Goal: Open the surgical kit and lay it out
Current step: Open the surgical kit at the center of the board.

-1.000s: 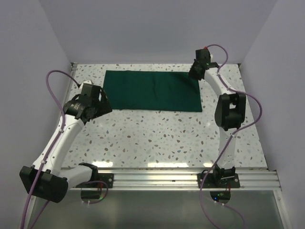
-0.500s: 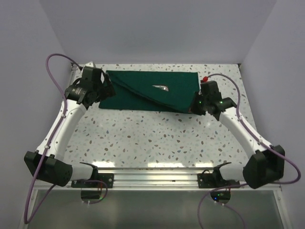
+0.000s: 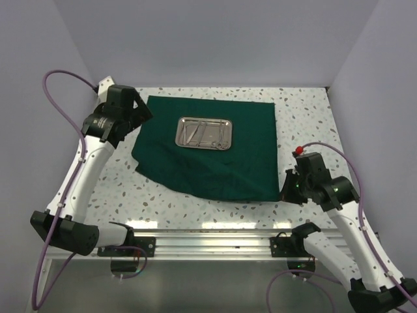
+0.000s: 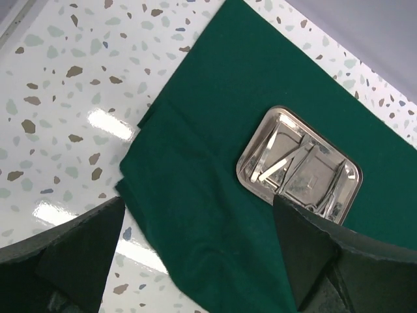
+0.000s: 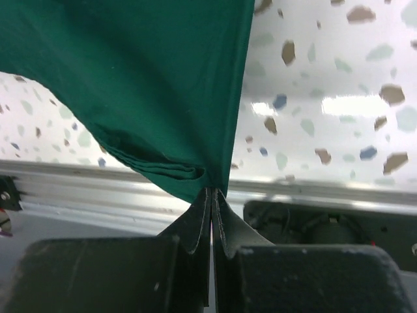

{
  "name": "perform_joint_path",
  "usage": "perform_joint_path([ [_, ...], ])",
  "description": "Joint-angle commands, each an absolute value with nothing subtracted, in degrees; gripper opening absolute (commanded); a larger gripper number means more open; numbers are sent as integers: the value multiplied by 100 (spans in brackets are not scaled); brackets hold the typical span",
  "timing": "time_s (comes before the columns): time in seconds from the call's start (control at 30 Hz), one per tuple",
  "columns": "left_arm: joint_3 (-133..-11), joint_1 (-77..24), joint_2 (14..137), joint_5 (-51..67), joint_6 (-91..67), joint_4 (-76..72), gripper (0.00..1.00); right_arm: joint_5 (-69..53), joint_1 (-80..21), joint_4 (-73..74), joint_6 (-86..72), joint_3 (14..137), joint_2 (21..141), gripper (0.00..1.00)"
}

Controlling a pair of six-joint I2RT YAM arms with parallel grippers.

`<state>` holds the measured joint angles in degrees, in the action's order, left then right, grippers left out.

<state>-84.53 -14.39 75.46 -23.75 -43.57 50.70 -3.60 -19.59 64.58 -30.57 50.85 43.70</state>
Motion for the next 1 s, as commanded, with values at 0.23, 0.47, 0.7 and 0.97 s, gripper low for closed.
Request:
perform_joint_path([
  [0.23, -8079, -1906, 7225, -2663, -5281, 5983, 100, -53, -1977, 8649, -3252, 5528, 4789, 98],
  [0.47, -6312, -2505, 6812, -2110, -6126, 5969, 100, 501, -1977, 7859, -3252, 6231, 5527, 98],
  [0.7, -5757, -2505, 7285, -1601, -5502, 5203, 99, 114, -1934, 6461, -3155, 6722, 6950, 98],
  [0.97, -4485, -2637, 6802, -748, -5985, 4773, 91, -175, -1258, 5222, -3252, 7786, 9355, 98],
])
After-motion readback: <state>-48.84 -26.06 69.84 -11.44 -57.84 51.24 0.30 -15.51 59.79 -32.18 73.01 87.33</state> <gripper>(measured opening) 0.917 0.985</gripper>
